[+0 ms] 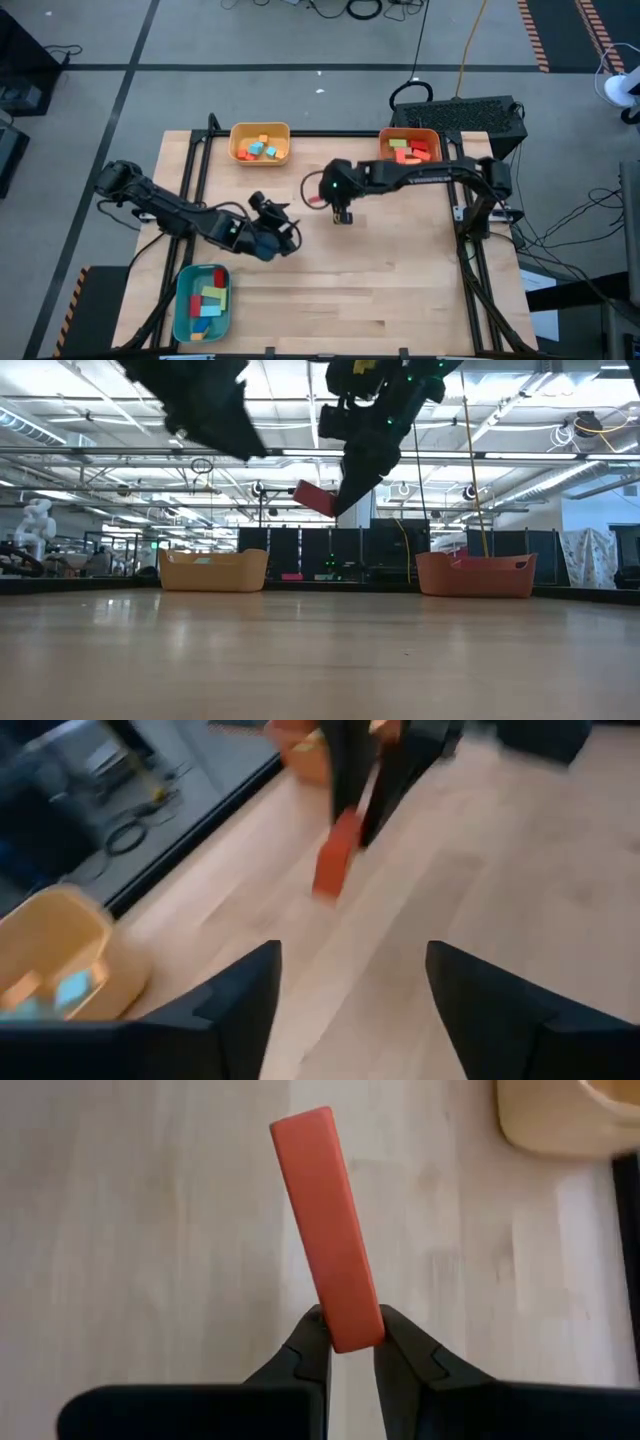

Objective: Sort blocks by size
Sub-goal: Put the large orange block into the blue bin

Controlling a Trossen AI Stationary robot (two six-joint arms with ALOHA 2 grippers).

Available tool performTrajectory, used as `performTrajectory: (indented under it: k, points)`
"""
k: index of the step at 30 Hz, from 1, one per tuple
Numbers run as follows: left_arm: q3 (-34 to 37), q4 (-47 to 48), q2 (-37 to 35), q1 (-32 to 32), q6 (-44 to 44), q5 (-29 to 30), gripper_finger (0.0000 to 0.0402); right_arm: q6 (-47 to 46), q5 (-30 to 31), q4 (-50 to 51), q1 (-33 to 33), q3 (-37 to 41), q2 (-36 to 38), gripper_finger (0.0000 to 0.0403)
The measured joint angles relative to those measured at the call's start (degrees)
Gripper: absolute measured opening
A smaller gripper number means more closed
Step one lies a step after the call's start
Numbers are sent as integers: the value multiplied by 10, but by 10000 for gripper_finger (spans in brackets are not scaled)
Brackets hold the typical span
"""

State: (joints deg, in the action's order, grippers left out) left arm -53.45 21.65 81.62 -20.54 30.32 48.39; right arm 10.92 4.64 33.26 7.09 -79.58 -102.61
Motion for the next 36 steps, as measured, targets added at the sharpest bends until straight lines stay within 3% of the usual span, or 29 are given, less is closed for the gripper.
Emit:
performTrajectory:
  k: [4, 8, 20, 24, 33, 36]
  points:
    - [0, -60, 5, 12, -84, -34, 266, 1, 1, -14, -36, 1, 0, 32]
    - [0, -61, 20, 19, -129, -59, 267, 6, 0, -39, -61, 1, 0, 32]
    - [0, -139, 60, 34, -235, -107, 260, -5, 2, -62, -68, 1, -1, 33]
    - [0, -139, 61, 41, -233, -106, 218, -9, 2, -61, -68, 1, -1, 35]
    - [0, -139, 61, 50, -216, -106, 66, -16, 1, -58, -68, 1, -1, 35]
    - [0, -127, 56, 49, -202, -107, 62, -31, 0, -58, -69, 1, -2, 47]
